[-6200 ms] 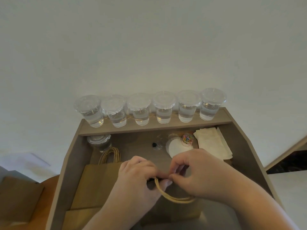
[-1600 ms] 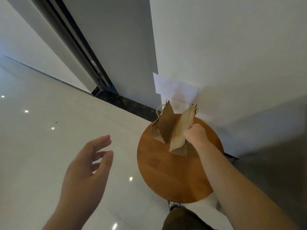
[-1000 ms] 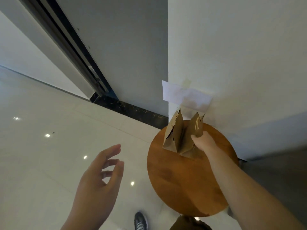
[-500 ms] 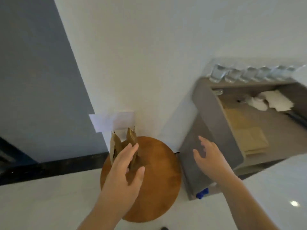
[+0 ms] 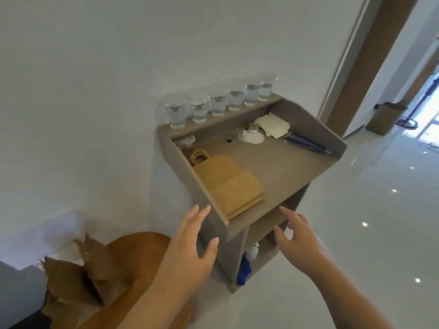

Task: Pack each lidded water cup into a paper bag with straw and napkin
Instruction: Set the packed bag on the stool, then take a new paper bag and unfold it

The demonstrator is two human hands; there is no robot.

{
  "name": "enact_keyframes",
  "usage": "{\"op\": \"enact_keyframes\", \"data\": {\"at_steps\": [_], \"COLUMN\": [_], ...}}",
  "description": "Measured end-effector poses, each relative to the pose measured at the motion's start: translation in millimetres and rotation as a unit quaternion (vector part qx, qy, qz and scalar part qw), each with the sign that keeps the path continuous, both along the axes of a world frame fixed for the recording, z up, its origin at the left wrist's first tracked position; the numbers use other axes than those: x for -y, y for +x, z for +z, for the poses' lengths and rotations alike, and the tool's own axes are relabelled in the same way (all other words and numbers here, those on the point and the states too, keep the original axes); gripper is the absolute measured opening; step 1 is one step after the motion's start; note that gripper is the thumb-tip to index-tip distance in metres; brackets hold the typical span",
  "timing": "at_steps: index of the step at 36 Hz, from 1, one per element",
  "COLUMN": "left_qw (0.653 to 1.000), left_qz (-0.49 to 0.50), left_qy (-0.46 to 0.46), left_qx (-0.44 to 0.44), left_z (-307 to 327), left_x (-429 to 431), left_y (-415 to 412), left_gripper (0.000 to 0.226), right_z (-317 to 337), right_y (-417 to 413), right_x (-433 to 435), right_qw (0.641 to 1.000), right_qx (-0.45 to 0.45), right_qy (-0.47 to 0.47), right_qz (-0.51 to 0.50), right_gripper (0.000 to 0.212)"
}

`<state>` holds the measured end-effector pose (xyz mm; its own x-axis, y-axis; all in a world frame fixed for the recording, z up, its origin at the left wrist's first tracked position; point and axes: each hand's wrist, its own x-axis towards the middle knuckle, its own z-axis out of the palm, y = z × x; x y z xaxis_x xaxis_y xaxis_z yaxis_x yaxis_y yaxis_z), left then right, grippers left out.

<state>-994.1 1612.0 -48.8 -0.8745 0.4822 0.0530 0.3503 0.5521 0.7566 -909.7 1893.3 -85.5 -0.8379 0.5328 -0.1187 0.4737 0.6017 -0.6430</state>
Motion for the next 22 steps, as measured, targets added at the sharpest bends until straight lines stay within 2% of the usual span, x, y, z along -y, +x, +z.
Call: {"op": "enact_keyframes", "data": {"at_steps": [5, 9, 18, 22], "left_qw": [1.0, 0.998, 0.984, 0.972], "left_qz": [-0.004, 0.016, 0.064, 0.07], "left_qy": [-0.022, -0.061, -0.167, -0.222], "left_qx": [0.002, 0.007, 0.026, 0.03], "left_z": [-24.5, -33.8, -47.2, -63.1], "left_x": [-95.5, -142.9, -191.1, -203.6], "left_y": [-22.2, -41.5, -100.1, -138.4], "left_gripper": [0.068, 0.067, 0.054, 0.069], "right_z": [-11.5, -7.6, -8.2, -20.6], "right_y": [-18.5, -46.0, -122.3, -150.7], "right_x": [-81.5, -119.1, -146.3, -153.4], "right_qw": [0.999, 0.995, 0.98, 0.977], "right_qx": [0.037, 0.057, 0.045, 0.061], "right_qy": [-0.012, -0.014, -0.027, -0.024], "right_qz": [0.018, 0.075, 0.191, 0.202], "right_gripper": [0.063, 0.062, 0.055, 0.057]}}
